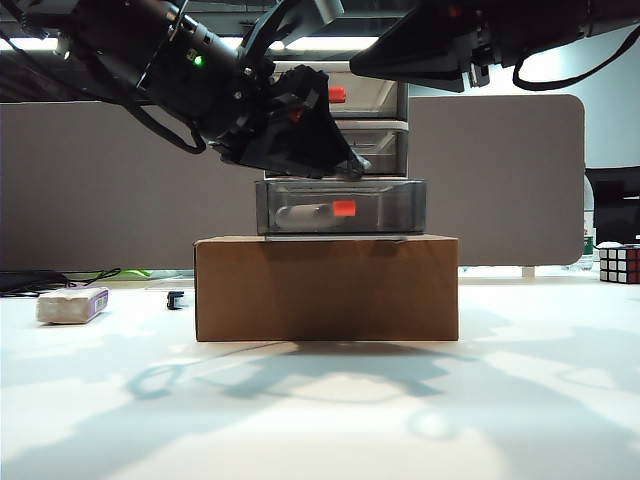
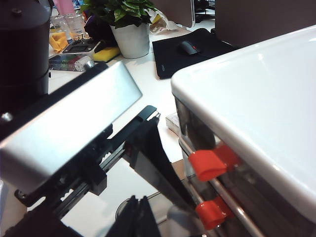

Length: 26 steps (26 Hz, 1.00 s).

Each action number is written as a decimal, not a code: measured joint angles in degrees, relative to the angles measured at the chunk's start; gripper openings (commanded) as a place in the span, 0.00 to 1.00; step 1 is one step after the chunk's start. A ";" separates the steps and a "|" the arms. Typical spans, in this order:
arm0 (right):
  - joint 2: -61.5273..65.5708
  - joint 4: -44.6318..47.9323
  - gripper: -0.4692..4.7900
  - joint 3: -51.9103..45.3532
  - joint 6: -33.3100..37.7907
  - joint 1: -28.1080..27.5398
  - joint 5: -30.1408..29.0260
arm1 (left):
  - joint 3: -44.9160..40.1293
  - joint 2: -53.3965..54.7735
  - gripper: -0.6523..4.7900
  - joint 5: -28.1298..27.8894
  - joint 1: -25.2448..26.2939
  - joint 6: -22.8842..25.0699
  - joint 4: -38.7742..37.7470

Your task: Open the third layer of the drawer on the table, pick up the earphone case on the table and put it in, and finally close the drawer.

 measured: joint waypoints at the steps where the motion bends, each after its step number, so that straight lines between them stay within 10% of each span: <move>1: 0.00 0.02 0.08 0.00 -0.02 0.02 -0.02 | 0.00 -0.31 0.48 -0.09 0.00 0.00 -0.63; 5: 0.00 0.00 0.08 0.00 0.00 0.00 -0.02 | -0.02 -5.55 0.11 -0.46 -0.52 -0.28 -7.96; 14: 0.00 -0.26 0.08 0.00 0.00 -0.02 0.00 | 0.00 -10.60 0.11 -0.33 -1.07 -1.68 -23.41; 26: 0.00 -0.44 0.08 0.00 -0.02 0.00 -0.02 | -0.02 -3.13 0.11 -7.52 -1.20 -2.99 -14.80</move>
